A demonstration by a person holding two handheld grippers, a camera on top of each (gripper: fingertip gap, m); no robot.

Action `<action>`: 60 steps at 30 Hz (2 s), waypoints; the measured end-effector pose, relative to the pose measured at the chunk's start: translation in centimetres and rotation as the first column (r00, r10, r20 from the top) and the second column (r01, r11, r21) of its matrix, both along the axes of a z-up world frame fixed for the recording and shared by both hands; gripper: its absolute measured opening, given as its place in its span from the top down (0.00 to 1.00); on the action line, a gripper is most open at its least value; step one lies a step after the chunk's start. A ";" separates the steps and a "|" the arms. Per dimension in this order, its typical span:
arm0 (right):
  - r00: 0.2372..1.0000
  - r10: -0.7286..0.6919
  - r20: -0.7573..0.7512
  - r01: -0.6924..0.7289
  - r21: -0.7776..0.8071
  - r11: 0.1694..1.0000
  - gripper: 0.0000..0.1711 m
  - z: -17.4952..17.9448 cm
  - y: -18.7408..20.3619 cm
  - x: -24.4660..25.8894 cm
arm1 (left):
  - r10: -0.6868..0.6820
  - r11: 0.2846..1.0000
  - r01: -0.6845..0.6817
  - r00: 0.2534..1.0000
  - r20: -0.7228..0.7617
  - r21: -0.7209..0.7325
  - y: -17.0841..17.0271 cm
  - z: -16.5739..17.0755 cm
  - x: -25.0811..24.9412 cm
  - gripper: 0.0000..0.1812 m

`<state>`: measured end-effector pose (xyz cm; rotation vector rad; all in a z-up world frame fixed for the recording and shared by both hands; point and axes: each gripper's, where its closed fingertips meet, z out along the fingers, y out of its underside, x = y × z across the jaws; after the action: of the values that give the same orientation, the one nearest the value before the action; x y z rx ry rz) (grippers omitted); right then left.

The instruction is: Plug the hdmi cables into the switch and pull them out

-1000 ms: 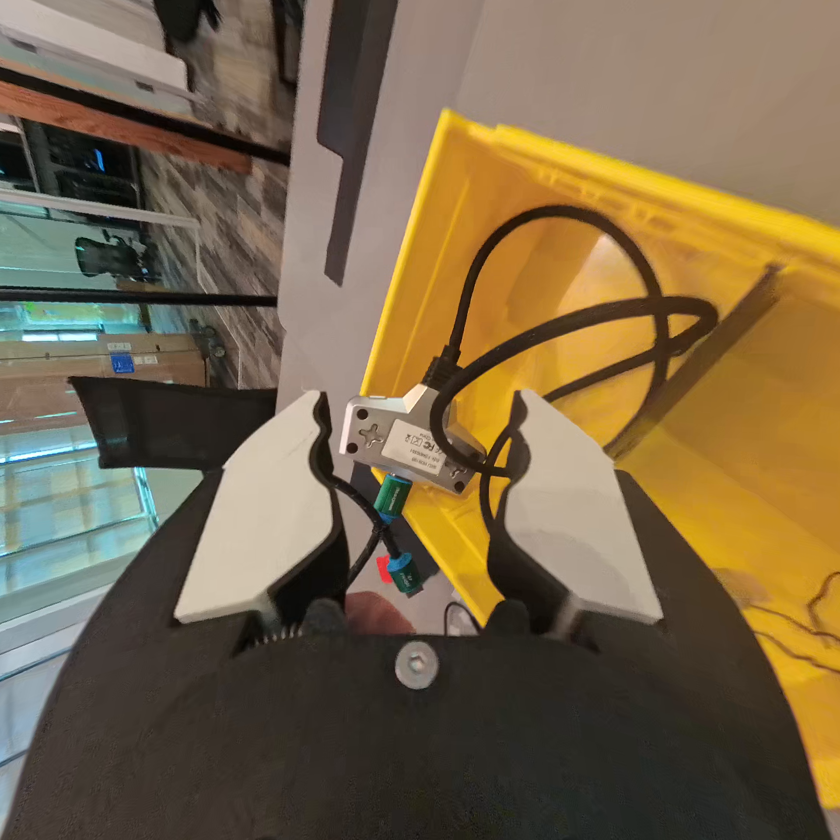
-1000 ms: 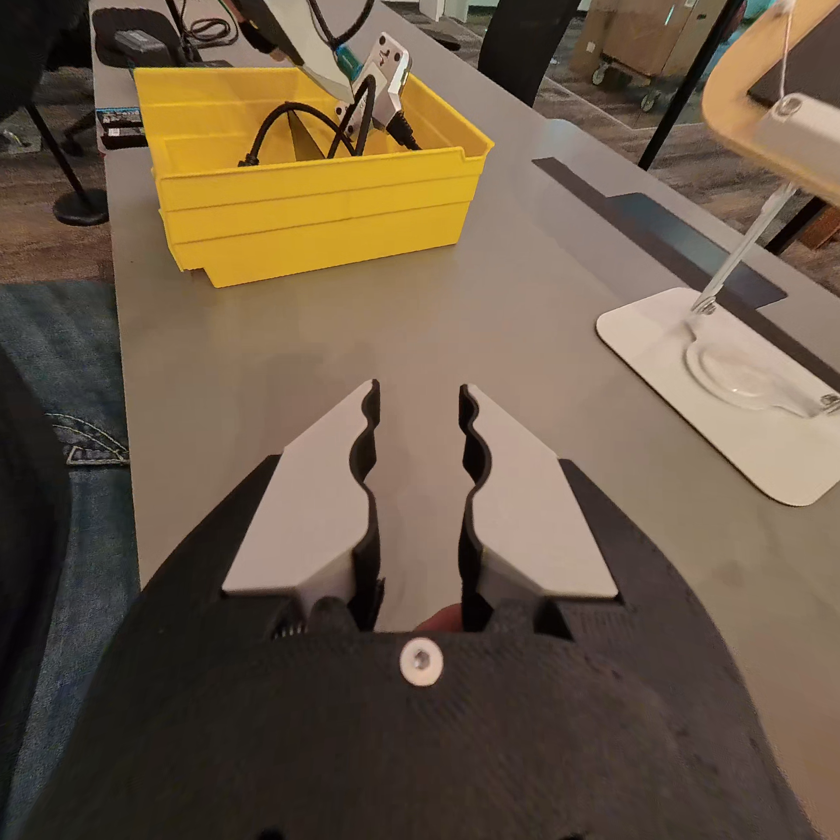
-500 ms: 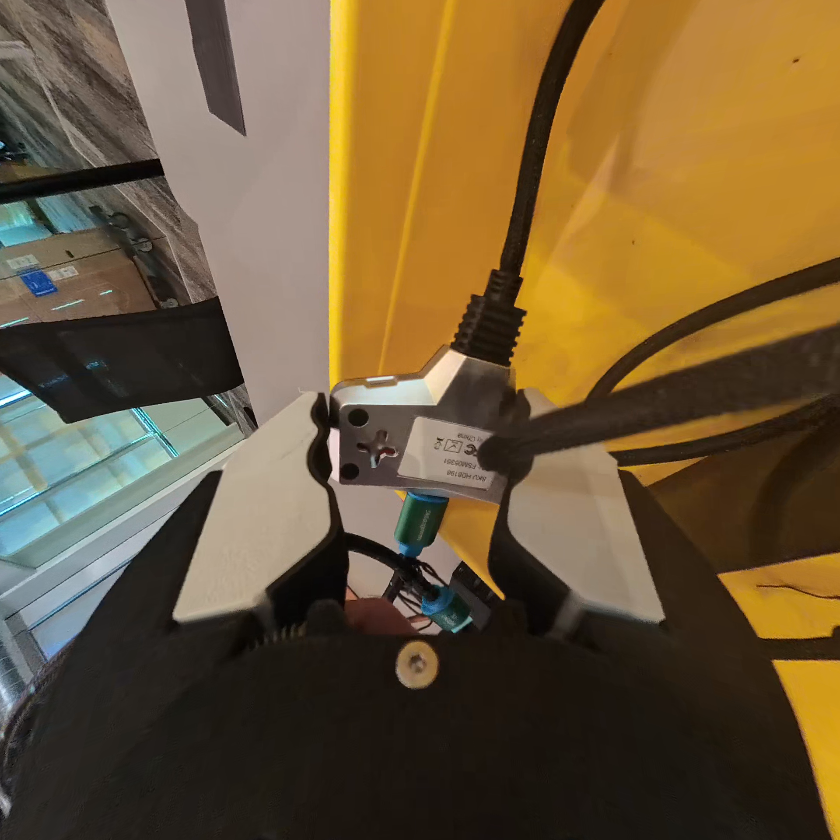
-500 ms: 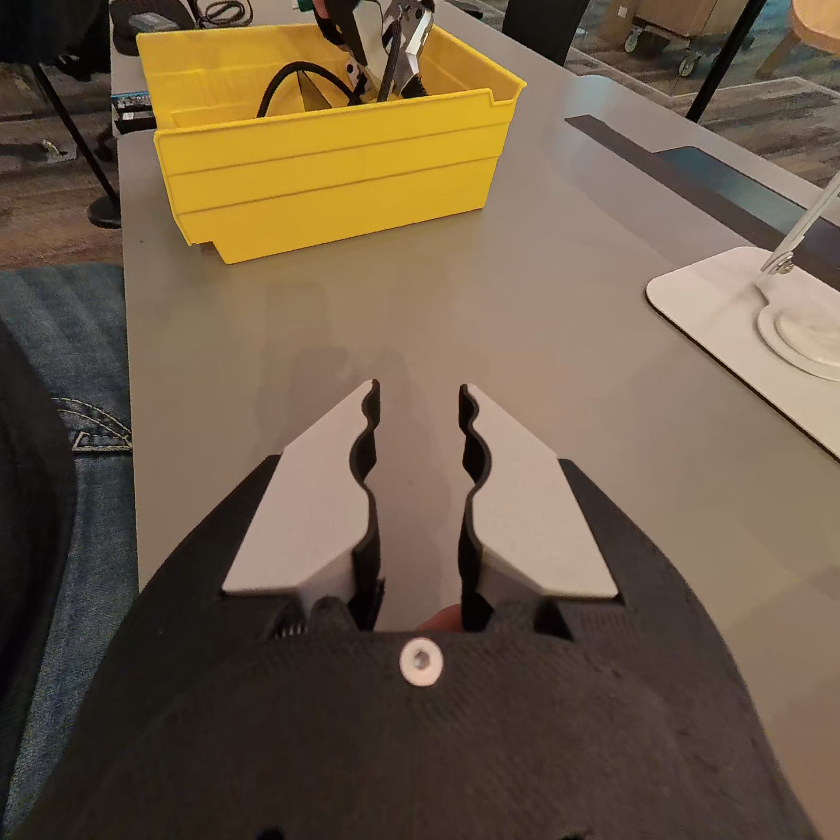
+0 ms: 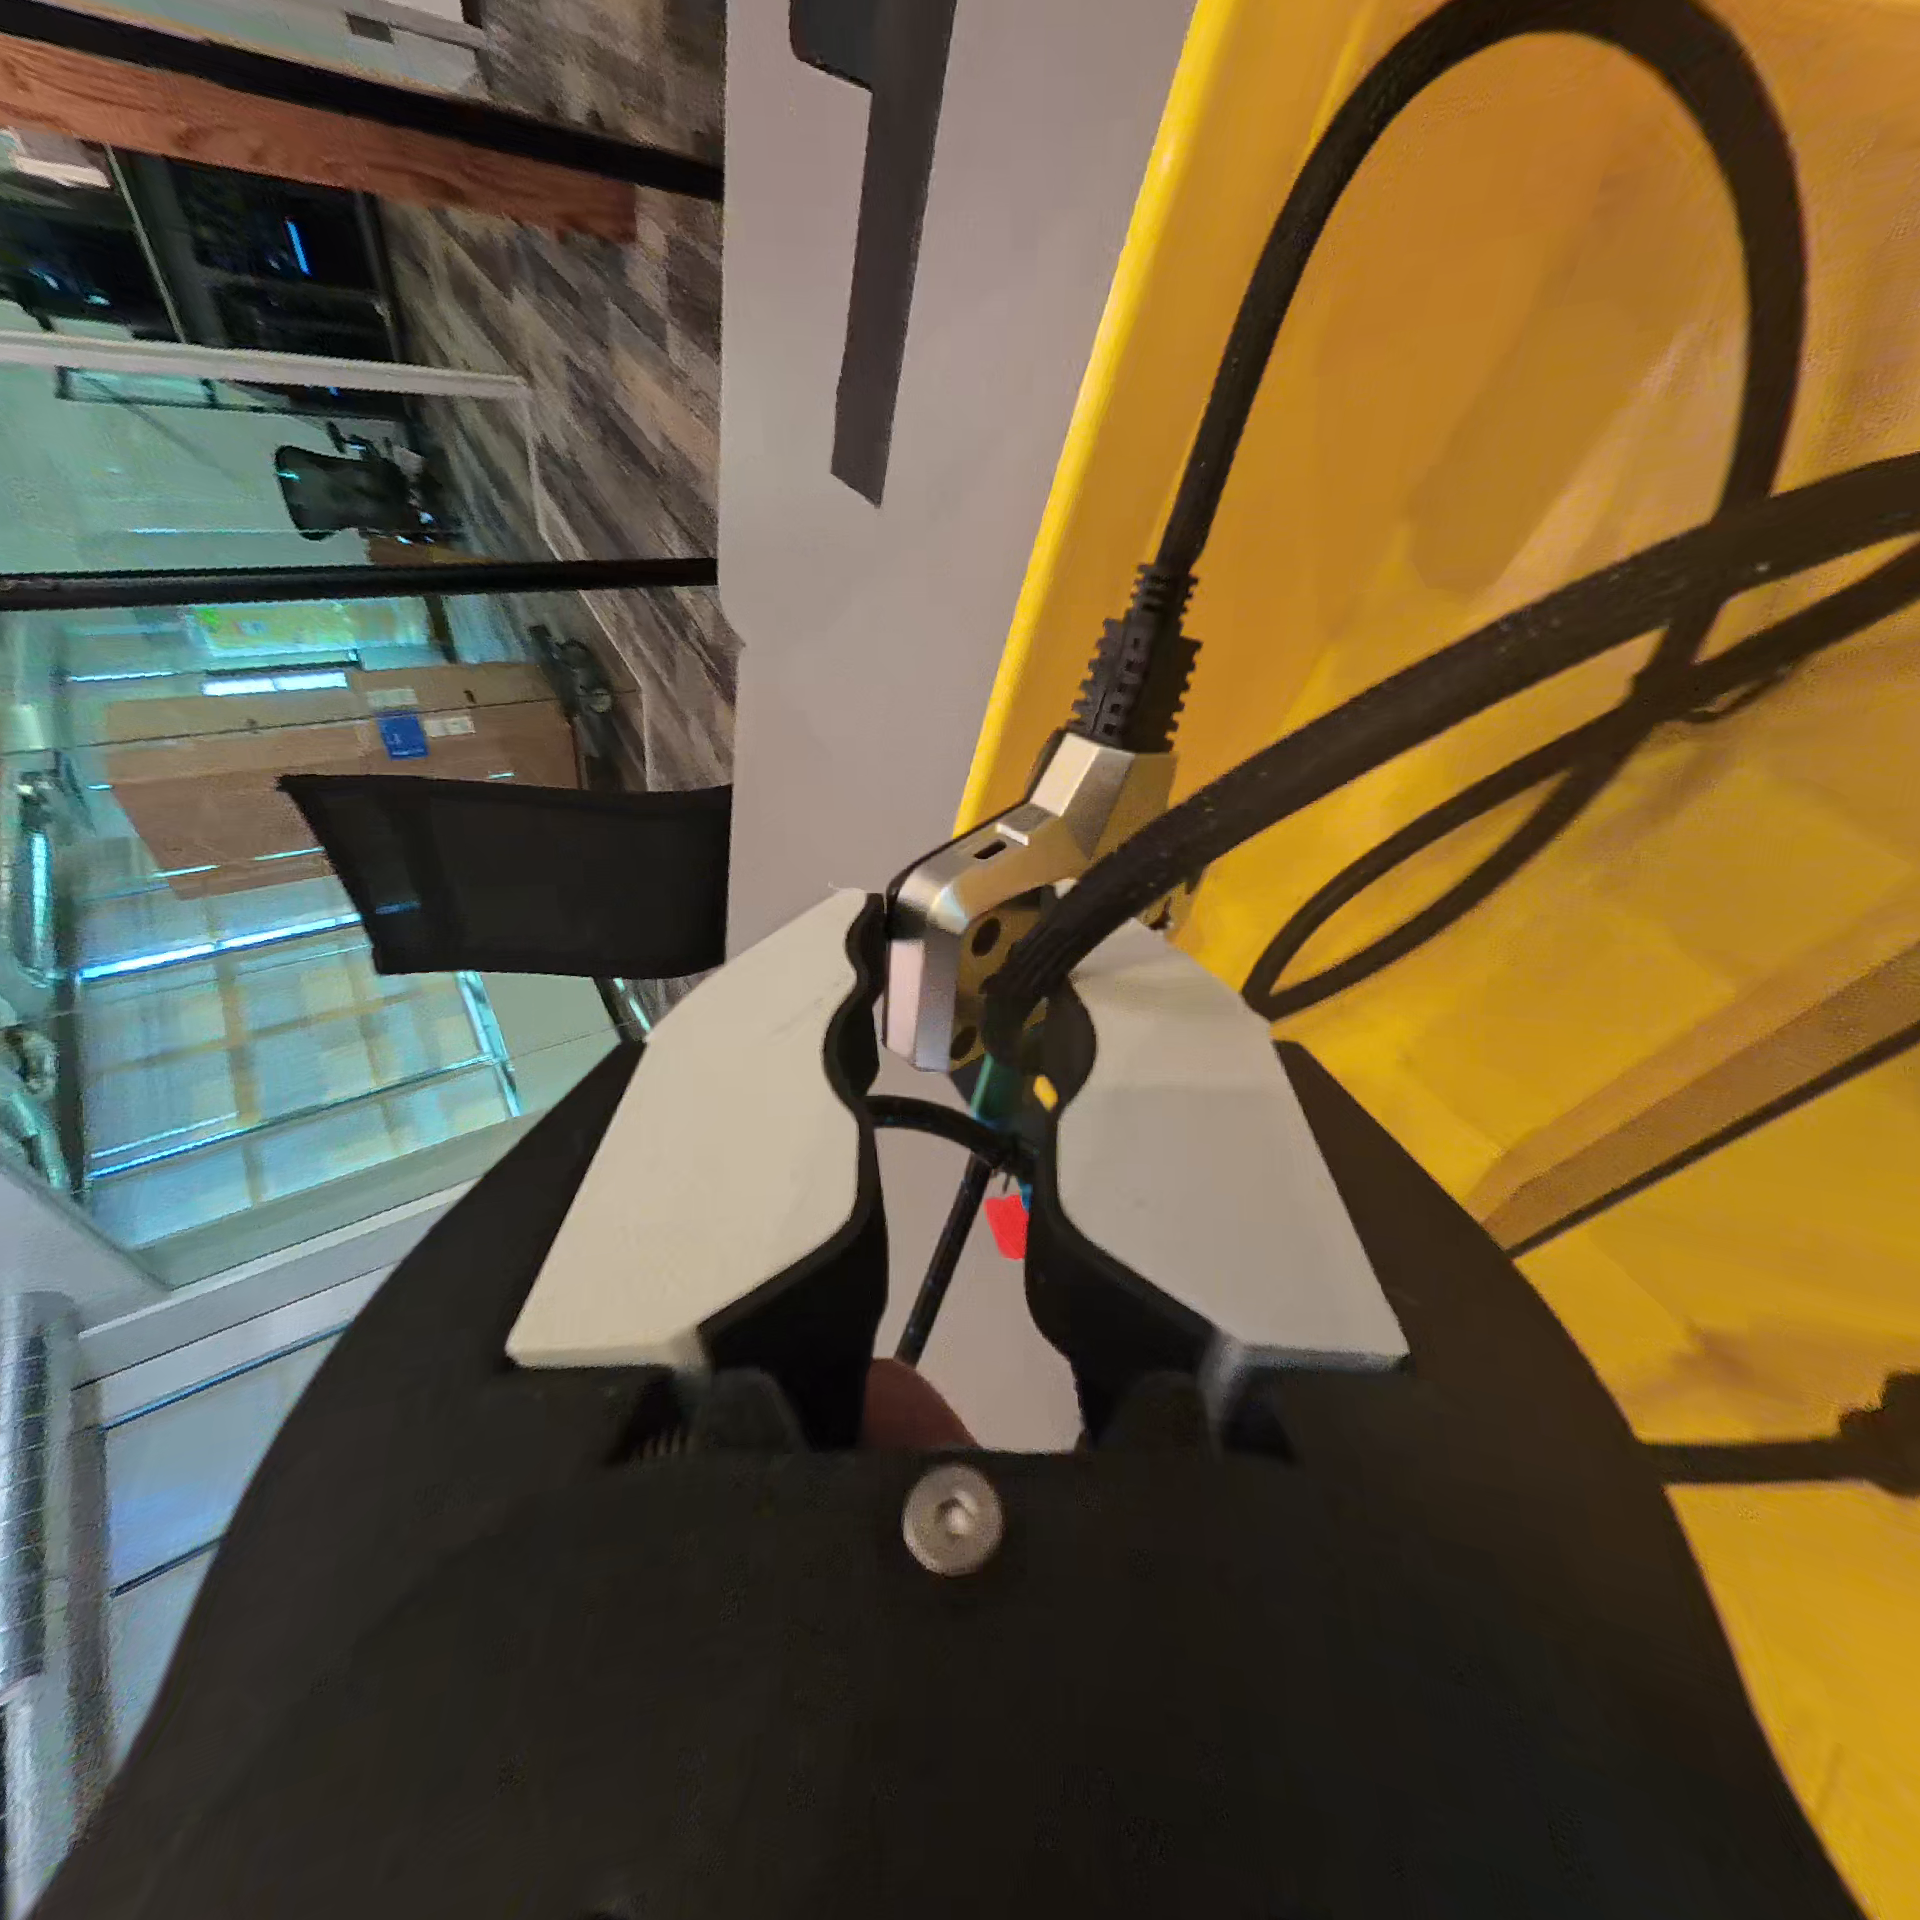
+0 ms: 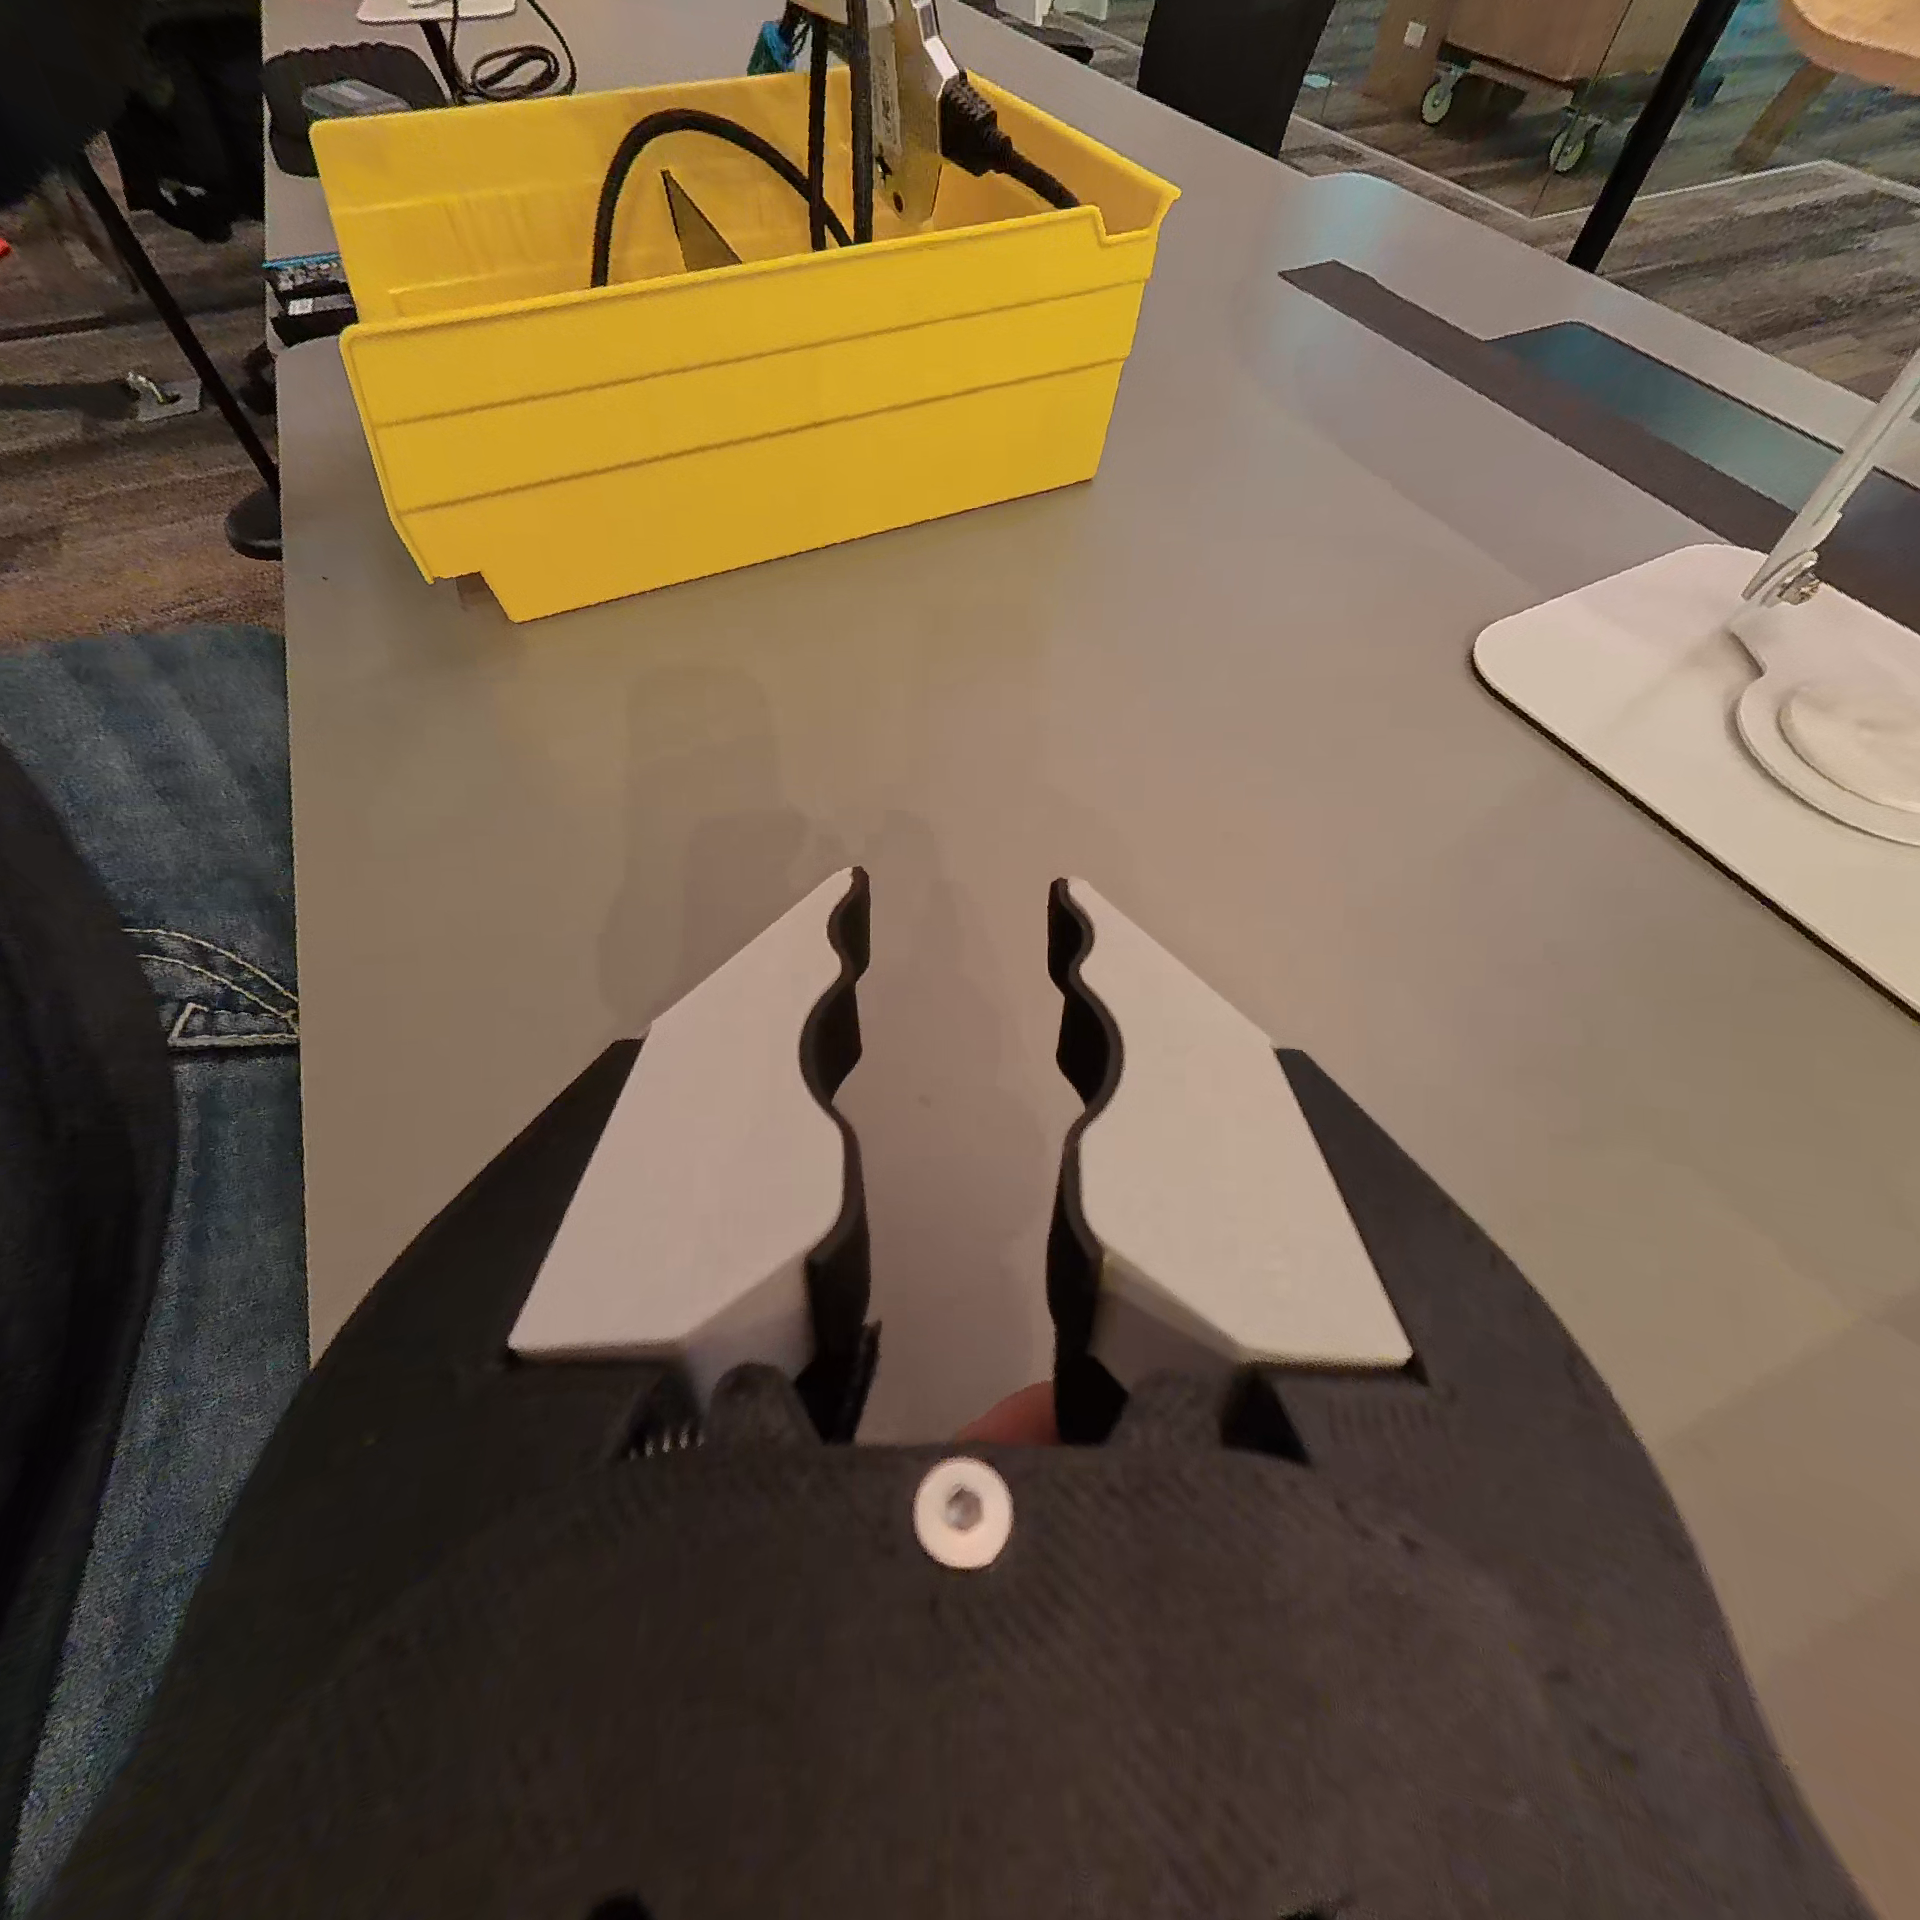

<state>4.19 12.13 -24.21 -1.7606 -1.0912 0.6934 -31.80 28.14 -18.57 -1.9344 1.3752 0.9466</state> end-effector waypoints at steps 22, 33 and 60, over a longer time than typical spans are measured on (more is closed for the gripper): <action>1.000 0.010 -0.024 -0.010 0.001 1.000 0.81 0.3 -0.1 -0.4 | -0.054 0.934 -0.004 0.987 0.152 0.357 -1.4 13.3 2.3 0.88; 0.999 0.000 -0.051 0.001 0.019 1.000 0.80 1.3 -0.1 -0.1 | -0.296 0.825 0.093 0.911 0.287 0.557 -3.7 22.4 9.6 0.88; 0.778 -0.009 -0.629 0.072 0.075 0.995 0.69 12.0 7.4 2.2 | -0.527 0.638 0.665 0.010 0.850 0.388 -9.8 12.6 31.7 0.88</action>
<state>6.43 19.49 -12.24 -1.3042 -0.6027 1.0857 -0.12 18.37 -5.93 -1.1915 1.2256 -0.7201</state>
